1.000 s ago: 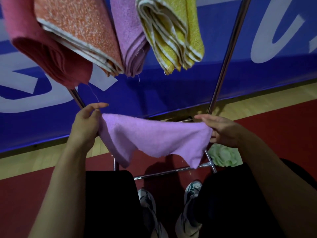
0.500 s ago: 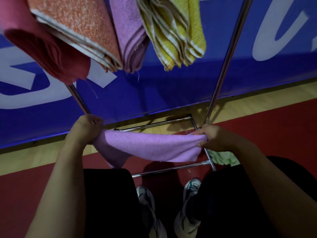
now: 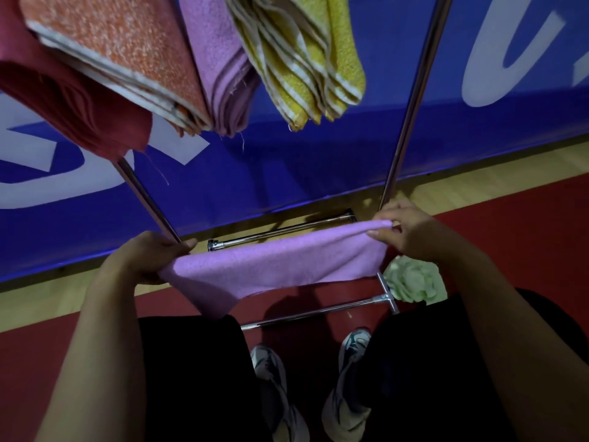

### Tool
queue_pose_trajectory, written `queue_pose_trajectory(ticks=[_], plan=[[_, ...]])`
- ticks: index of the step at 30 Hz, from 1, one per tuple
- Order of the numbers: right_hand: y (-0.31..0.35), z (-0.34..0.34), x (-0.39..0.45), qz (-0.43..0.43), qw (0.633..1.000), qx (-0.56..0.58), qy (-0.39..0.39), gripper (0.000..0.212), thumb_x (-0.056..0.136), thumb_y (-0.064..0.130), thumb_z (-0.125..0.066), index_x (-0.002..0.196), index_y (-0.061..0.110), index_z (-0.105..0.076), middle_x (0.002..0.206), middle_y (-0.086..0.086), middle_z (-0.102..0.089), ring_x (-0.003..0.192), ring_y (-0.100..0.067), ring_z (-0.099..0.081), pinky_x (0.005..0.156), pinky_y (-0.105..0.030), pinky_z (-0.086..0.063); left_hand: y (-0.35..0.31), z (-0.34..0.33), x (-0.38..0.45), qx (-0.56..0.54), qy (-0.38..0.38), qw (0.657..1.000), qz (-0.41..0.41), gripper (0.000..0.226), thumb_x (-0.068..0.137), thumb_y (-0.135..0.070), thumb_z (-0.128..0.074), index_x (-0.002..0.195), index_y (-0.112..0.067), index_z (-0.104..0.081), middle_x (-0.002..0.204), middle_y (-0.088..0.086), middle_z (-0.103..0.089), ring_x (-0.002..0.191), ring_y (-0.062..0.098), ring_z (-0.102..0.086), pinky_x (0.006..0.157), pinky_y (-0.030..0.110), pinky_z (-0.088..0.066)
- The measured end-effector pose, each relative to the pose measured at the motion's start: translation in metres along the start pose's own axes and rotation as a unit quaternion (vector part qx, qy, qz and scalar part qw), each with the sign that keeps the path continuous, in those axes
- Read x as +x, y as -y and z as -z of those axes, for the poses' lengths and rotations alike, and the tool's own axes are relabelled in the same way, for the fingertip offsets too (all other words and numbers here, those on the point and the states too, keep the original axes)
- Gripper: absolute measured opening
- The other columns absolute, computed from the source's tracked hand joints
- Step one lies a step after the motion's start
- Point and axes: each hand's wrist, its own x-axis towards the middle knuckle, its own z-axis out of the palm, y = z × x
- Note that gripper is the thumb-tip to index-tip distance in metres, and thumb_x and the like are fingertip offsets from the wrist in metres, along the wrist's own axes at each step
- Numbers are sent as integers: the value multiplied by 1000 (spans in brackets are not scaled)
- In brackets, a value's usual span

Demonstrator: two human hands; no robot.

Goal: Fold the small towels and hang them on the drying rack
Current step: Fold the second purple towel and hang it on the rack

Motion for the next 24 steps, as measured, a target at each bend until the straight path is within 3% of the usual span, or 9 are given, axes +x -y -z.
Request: queue_pose_trajectory(ticks=[2, 4, 7, 11, 13, 16, 18, 20, 24], plan=[[10, 6, 2, 3, 999, 48, -19, 22, 93, 27, -70, 92, 5, -71, 84, -10, -64, 81, -24, -56, 72, -32, -43, -1, 1, 1, 17, -7, 1000, 1, 51, 92, -54, -73, 77, -5, -80, 74, 20, -75, 67, 34, -71, 71, 45, -61], [19, 8, 4, -11, 996, 84, -22, 36, 93, 40, -60, 89, 5, -66, 78, -18, -62, 74, -31, -56, 68, -41, -44, -3, 1, 2, 26, -3, 1000, -8, 49, 94, -52, -70, 79, -7, -79, 76, 19, -75, 68, 34, -71, 60, 37, -57], [27, 8, 6, -35, 989, 133, -63, 62, 90, 65, -58, 91, 3, -65, 85, -23, -66, 83, -40, -62, 73, -51, -50, -2, 0, 2, 8, 1, 1000, -7, 39, 98, -45, -69, 87, -8, -76, 89, 20, -73, 67, 29, -65, 54, 29, -52], [39, 5, 11, -31, 987, 115, -104, 57, 89, 62, -51, 95, 9, -69, 84, -13, -71, 83, -29, -65, 77, -44, -51, 5, -4, 11, 51, 7, 999, -6, 31, 98, -39, -70, 88, -11, -77, 83, 18, -70, 64, 29, -63, 53, 29, -50], [47, 1, 12, -27, 988, 96, -117, 56, 90, 63, -47, 94, 11, -66, 78, -9, -68, 78, -27, -63, 76, -42, -51, 7, -5, 17, 60, 17, 998, -3, 26, 99, -34, -69, 95, -10, -78, 89, 17, -70, 74, 31, -65, 61, 33, -53], [62, -11, 16, 5, 992, 76, -98, 50, 95, 59, -47, 92, 12, -62, 70, -6, -60, 71, -27, -56, 69, -41, -44, 0, -13, 17, 106, 30, 988, -106, 38, 97, -42, -70, 126, -17, -71, 124, 8, -70, 118, 30, -64, 98, 40, -52], [78, -19, 20, 37, 996, 54, -57, 42, 98, 51, -58, 80, 13, -54, 61, -3, -50, 63, -19, -44, 62, -38, -32, -20, -30, 0, 58, 100, 968, -223, 67, 85, -65, -73, 140, -30, -60, 137, -12, -63, 133, 11, -56, 111, 35, -44], [96, -27, 26, 53, 997, 50, -6, 44, 94, 49, -67, 72, 16, -47, 59, -3, -46, 61, -18, -39, 59, -35, -31, -51, -54, -28, -12, 181, 928, -325, 85, 74, -70, -80, 147, -36, -52, 145, -23, -57, 138, -3, -50, 117, 31, -39], [116, -34, 35, 50, 993, 105, 14, 34, 84, 56, -74, 80, 24, -65, 67, 0, -66, 66, -18, -59, 63, -36, -47, -95, -89, -51, -73, 214, 875, -428, 54, 85, -32, -86, 134, -32, -64, 132, -16, -69, 126, 3, -63, 108, 29, -49]])
